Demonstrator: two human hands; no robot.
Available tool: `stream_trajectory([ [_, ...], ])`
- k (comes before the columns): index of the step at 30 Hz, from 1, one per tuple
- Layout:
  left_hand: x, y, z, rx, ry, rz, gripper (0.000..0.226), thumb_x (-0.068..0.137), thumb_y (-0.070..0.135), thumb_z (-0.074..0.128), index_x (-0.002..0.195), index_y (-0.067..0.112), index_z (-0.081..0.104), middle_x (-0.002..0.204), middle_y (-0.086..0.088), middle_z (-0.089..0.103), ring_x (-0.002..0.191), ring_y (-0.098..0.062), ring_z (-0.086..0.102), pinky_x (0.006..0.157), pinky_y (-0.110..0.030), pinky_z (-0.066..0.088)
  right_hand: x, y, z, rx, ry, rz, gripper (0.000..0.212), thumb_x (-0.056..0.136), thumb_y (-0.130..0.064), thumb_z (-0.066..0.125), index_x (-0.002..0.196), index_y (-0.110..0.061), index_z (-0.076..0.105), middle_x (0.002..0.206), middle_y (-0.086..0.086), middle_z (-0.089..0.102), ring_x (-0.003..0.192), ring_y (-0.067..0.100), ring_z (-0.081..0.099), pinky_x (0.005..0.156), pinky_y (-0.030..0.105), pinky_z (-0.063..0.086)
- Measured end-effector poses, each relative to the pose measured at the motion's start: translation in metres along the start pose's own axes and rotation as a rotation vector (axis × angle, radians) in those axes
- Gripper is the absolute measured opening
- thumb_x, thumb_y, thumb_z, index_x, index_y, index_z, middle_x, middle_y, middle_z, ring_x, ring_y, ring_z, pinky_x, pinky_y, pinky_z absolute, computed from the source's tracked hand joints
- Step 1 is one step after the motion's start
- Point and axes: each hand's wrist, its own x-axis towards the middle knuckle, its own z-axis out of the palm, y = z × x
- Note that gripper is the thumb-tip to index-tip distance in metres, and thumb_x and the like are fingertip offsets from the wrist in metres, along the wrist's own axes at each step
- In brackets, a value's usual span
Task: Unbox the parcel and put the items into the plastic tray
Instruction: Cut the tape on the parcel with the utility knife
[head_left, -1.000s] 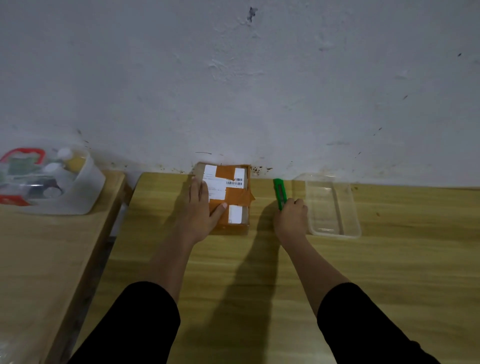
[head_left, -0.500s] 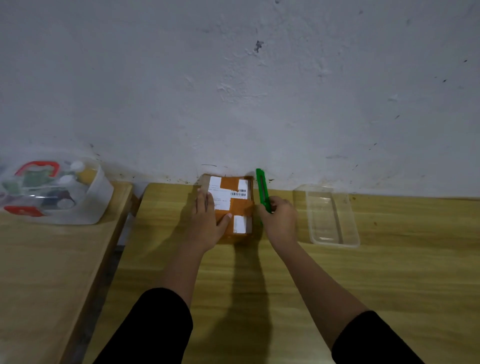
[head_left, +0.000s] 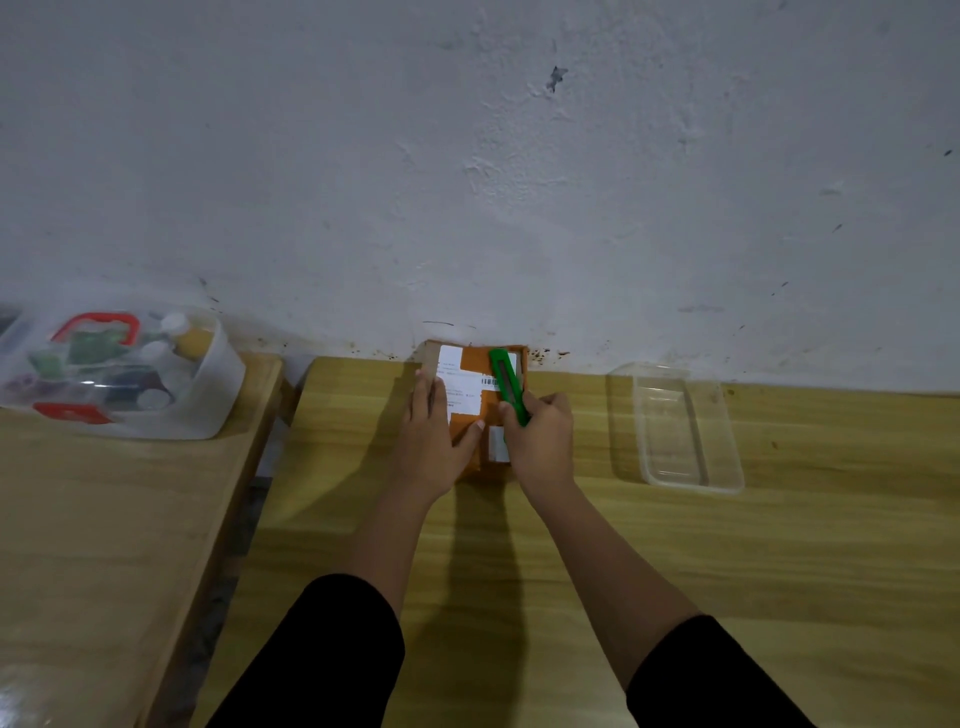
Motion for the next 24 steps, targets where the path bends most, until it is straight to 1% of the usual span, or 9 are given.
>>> stream_trajectory([
  [4, 0.001, -0.002, 0.0, -0.013, 0.004, 0.009, 0.08, 0.09, 0.052, 0.043, 0.149, 0.016, 0.001, 0.159, -0.001, -0.009, 0.146, -0.026, 0.001, 0.112, -0.042, 0.027, -0.007, 0.001, 0.007, 0.066, 0.036, -0.001, 0.037, 0.095, -0.019, 0.046, 0.127, -0.002, 0.051, 0.111, 0.015, 0.047, 0.105, 0.027, 0.049, 0.083, 0.033, 0.051],
  [8, 0.002, -0.004, 0.002, -0.056, -0.002, 0.016, 0.081, 0.09, 0.052, 0.043, 0.149, 0.016, 0.002, 0.159, 0.001, -0.009, 0.145, -0.026, 0.001, 0.112, -0.042, 0.026, -0.016, 0.007, 0.01, 0.19, 0.064, 0.01, 0.037, 0.095, -0.016, 0.046, 0.13, -0.007, 0.049, 0.113, 0.008, 0.046, 0.107, 0.025, 0.05, 0.084, 0.04, 0.054],
  [12, 0.005, -0.007, 0.003, -0.06, -0.029, 0.024, 0.081, 0.091, 0.051, 0.042, 0.149, 0.016, -0.001, 0.158, 0.0, -0.014, 0.146, -0.026, -0.001, 0.112, -0.043, 0.025, -0.017, 0.008, 0.013, 0.269, 0.08, 0.023, 0.034, 0.092, -0.016, 0.052, 0.125, -0.008, 0.055, 0.11, 0.006, 0.046, 0.107, 0.023, 0.049, 0.084, 0.039, 0.055],
  [14, 0.005, -0.007, 0.003, -0.085, -0.032, 0.03, 0.08, 0.091, 0.049, 0.044, 0.149, 0.015, 0.0, 0.158, 0.0, -0.014, 0.146, -0.026, -0.002, 0.113, -0.043, 0.023, -0.015, 0.007, 0.013, 0.296, 0.089, 0.036, 0.032, 0.092, -0.017, 0.054, 0.122, -0.008, 0.058, 0.107, 0.004, 0.044, 0.101, 0.018, 0.05, 0.083, 0.034, 0.056],
  [15, 0.005, -0.007, 0.003, -0.113, -0.026, 0.031, 0.079, 0.092, 0.046, 0.045, 0.149, 0.015, 0.001, 0.158, 0.0, -0.013, 0.146, -0.026, -0.002, 0.113, -0.042, 0.024, -0.013, 0.007, 0.011, 0.315, 0.094, 0.044, 0.031, 0.092, -0.017, 0.054, 0.121, -0.008, 0.058, 0.105, 0.002, 0.044, 0.095, 0.013, 0.05, 0.08, 0.027, 0.056],
  [17, 0.007, -0.008, 0.003, -0.223, -0.008, 0.03, 0.073, 0.094, 0.038, 0.047, 0.149, 0.016, 0.005, 0.158, 0.002, -0.009, 0.145, -0.024, 0.001, 0.111, -0.039, 0.029, -0.009, 0.01, 0.008, 0.372, 0.107, 0.08, 0.031, 0.094, -0.019, 0.05, 0.121, -0.008, 0.058, 0.104, 0.001, 0.044, 0.082, 0.004, 0.05, 0.067, 0.008, 0.051],
  [19, 0.01, -0.012, 0.003, -0.381, 0.036, 0.017, 0.063, 0.096, 0.027, 0.044, 0.149, 0.018, 0.01, 0.159, 0.002, -0.004, 0.145, -0.024, 0.01, 0.105, -0.037, 0.038, -0.001, 0.016, 0.007, 0.443, 0.107, 0.139, 0.033, 0.095, -0.021, 0.047, 0.125, -0.009, 0.055, 0.105, 0.001, 0.046, 0.078, -0.001, 0.05, 0.057, 0.002, 0.046],
  [21, 0.013, -0.017, 0.002, -0.517, 0.052, -0.034, 0.059, 0.098, 0.024, 0.039, 0.149, 0.023, 0.009, 0.159, 0.001, 0.002, 0.142, -0.026, 0.022, 0.102, -0.039, 0.045, 0.007, 0.018, 0.008, 0.476, 0.054, 0.194, 0.035, 0.095, -0.022, 0.047, 0.129, -0.013, 0.051, 0.106, -0.001, 0.047, 0.079, 0.001, 0.051, 0.059, 0.006, 0.048],
  [24, 0.014, -0.019, 0.003, -0.745, -0.061, -0.124, 0.06, 0.1, 0.025, 0.033, 0.148, 0.029, -0.001, 0.156, -0.002, 0.019, 0.138, -0.026, 0.033, 0.1, -0.041, 0.046, 0.013, 0.022, 0.011, 0.53, -0.054, 0.244, 0.037, 0.095, -0.022, 0.047, 0.132, -0.02, 0.048, 0.106, -0.004, 0.049, 0.094, 0.01, 0.053, 0.079, 0.026, 0.054],
])
